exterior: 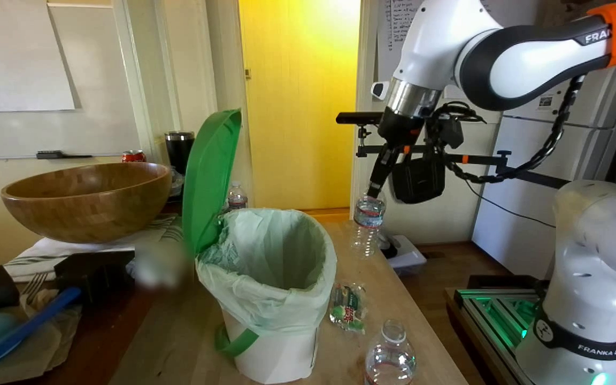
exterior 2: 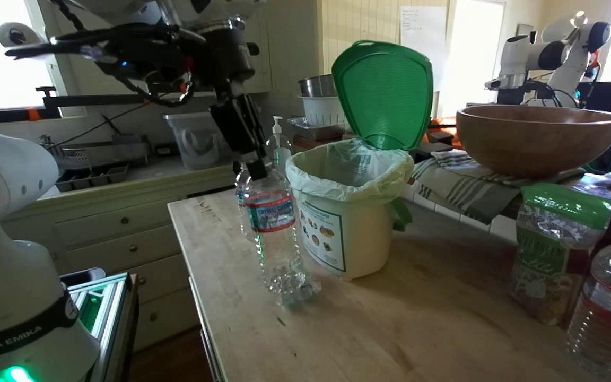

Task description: Pick up the open water bottle on the right and put it in the bin

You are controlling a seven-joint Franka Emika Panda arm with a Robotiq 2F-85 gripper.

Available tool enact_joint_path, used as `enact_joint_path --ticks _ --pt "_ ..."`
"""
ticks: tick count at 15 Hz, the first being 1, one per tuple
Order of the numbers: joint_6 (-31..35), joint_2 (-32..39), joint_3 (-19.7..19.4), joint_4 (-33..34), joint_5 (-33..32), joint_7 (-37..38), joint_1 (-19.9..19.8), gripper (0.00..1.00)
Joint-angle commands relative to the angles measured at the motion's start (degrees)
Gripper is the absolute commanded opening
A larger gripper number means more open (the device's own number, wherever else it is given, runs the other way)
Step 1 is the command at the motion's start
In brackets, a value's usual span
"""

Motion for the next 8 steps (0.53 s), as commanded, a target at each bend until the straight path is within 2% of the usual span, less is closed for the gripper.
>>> enact_joint_path --ticks 1,8 --pt "-1.7 -5.1 1.3 1.0 -2.4 0.6 0.9 0.08" --pt "3.6 -8.0 2.5 4.2 -1.4 -0.7 5.1 0.08"
